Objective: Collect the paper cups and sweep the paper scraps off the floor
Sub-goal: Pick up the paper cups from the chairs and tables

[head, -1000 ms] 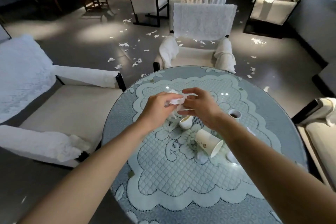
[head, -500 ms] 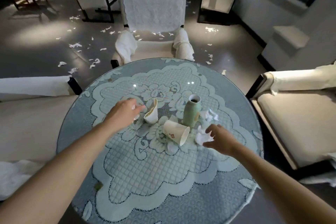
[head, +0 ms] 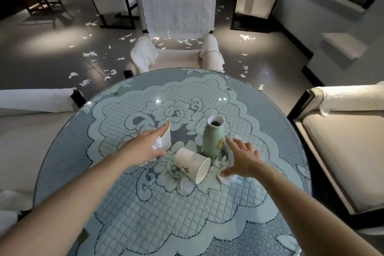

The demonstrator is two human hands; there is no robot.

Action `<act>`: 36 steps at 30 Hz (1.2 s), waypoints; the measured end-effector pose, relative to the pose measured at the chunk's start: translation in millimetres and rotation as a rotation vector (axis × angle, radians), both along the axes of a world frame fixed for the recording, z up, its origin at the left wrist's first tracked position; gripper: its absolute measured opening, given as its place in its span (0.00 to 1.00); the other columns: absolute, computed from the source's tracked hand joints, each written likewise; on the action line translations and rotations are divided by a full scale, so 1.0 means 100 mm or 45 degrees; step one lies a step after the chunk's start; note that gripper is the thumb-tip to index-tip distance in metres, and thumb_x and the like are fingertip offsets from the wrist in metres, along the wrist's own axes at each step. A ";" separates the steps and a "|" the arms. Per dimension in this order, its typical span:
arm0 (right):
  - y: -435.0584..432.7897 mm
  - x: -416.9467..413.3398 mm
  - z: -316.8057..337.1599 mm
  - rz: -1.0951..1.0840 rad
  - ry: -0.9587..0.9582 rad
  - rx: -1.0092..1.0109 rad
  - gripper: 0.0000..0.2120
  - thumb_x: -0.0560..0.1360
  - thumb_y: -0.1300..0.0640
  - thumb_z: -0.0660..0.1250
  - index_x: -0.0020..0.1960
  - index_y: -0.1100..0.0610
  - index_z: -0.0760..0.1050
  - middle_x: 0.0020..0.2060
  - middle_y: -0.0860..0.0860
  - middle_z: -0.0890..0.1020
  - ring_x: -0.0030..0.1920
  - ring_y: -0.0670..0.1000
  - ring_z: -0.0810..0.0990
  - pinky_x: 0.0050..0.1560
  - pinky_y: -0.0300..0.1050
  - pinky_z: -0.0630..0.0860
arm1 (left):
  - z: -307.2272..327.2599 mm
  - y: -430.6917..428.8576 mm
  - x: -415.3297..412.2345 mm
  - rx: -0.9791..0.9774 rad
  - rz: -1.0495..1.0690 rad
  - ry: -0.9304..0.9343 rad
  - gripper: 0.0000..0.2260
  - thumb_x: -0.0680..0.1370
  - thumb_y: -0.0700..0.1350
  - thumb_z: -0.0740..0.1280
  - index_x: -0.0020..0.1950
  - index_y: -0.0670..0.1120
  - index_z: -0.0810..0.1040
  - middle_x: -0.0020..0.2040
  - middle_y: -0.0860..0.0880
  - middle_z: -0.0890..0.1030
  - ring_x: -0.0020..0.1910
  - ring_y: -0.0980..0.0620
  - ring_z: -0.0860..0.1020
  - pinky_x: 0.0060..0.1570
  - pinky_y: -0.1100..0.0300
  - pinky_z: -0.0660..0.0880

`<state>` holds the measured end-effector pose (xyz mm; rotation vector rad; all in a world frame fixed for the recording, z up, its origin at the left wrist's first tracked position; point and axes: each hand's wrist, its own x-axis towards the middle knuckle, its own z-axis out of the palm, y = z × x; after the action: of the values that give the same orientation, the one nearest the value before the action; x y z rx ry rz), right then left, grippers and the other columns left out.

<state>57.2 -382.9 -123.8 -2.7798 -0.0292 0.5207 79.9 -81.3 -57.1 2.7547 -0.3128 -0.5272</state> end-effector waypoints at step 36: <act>0.33 -0.56 0.22 -0.690 -0.271 0.378 0.17 0.81 0.60 0.57 0.67 0.65 0.64 0.60 0.65 0.72 0.56 0.61 0.72 0.54 0.52 0.70 | 0.33 0.44 -0.59 0.339 0.022 -0.284 0.26 0.78 0.45 0.59 0.74 0.60 0.56 0.39 0.49 0.72 0.35 0.48 0.72 0.31 0.58 0.65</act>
<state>0.9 -350.1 -102.2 -2.3943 0.5372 0.0725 20.5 -37.7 -23.7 3.0793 -0.2881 -0.2723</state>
